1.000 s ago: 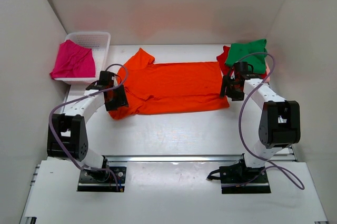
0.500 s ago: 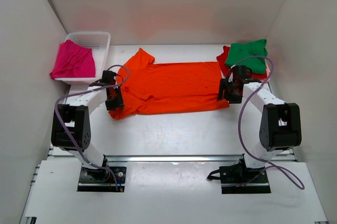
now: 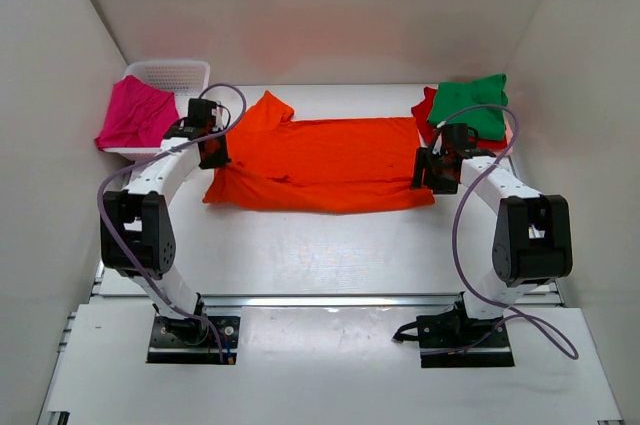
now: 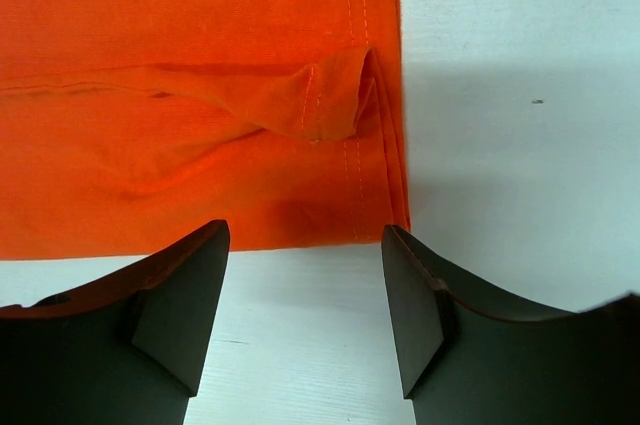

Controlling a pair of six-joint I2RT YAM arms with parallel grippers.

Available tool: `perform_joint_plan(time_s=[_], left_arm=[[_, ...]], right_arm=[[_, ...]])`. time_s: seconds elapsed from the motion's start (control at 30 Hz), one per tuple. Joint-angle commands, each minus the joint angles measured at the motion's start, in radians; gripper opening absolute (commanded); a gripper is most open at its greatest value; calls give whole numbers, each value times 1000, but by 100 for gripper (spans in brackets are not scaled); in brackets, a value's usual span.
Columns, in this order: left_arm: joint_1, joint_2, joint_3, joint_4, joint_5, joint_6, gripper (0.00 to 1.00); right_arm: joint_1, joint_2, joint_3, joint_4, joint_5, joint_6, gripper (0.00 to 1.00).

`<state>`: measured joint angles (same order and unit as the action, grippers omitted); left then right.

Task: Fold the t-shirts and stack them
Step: Fold the flattened tshirt in 1/3 of the way

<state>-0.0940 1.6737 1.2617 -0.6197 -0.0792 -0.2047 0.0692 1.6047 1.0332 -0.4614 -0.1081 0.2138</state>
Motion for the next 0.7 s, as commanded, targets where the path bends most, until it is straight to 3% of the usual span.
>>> perform_joint_plan(time_s=[0.0,0.13,0.27,0.37,0.53,0.67], left_arm=[[8,44,57,3,-53,62,0],[30,126,85,-15,-21,54,10],[13,207,105,-72,-31,41,62],[4,192,99,-107,-68,33,79],[2,9,-25,-68,-25,-16,88],[-21,-89,-93,-37,19,-53,88]], right_arm=[[14,21,-2,40,-10,-5,60],[32,38,5,61,-25,-7,60],[60,75,33,55,-16,1,60],[76,90,47,64,-18,7,60],[99,115,59,78,-21,16,60],[103,139,71,87,-30,15,60]])
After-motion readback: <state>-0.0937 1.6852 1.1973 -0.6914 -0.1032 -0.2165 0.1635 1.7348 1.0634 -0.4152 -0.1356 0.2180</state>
